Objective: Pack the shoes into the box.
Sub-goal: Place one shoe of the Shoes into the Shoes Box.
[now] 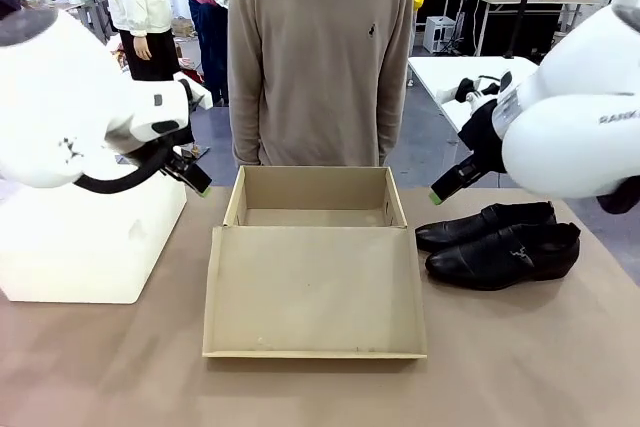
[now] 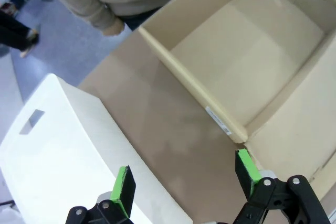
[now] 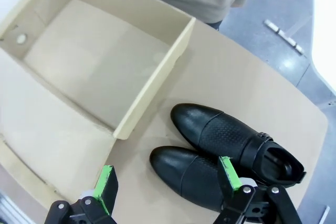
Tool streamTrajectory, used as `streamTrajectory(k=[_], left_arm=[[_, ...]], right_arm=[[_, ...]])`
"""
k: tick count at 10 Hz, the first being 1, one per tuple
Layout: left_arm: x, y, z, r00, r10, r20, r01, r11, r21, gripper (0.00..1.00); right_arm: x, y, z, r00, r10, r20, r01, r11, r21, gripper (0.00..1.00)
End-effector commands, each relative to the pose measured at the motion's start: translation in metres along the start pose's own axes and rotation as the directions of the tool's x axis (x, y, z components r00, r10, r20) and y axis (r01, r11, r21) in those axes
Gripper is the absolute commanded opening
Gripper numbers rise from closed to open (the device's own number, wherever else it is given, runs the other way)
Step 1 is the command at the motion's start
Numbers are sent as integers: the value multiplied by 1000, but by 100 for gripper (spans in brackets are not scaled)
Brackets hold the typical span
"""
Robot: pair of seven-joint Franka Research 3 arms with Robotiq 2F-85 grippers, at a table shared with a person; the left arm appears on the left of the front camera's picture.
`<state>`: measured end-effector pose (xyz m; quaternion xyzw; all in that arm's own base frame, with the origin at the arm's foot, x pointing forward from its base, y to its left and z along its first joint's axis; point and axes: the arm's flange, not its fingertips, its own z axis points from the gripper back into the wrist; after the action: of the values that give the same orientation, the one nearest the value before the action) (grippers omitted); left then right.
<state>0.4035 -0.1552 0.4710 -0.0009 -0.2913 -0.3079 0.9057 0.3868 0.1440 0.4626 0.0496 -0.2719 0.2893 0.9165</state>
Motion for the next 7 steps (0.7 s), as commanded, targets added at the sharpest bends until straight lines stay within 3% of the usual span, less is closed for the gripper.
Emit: streamTrajectory(k=[1, 5, 7], left_arm=[[2, 6, 32, 999, -41, -1, 41, 998, -51, 100], [7, 11, 65, 991, -112, 76, 119, 989, -87, 100], [12, 26, 85, 968, -170, 185, 195, 973, -125, 100]], right_arm=[[2, -5, 24, 999, 36, 9, -37, 997, 66, 100], [0, -3, 57, 992, 104, 65, -111, 987, 120, 100], [-2, -10, 84, 979, 154, 131, -175, 971, 164, 100]])
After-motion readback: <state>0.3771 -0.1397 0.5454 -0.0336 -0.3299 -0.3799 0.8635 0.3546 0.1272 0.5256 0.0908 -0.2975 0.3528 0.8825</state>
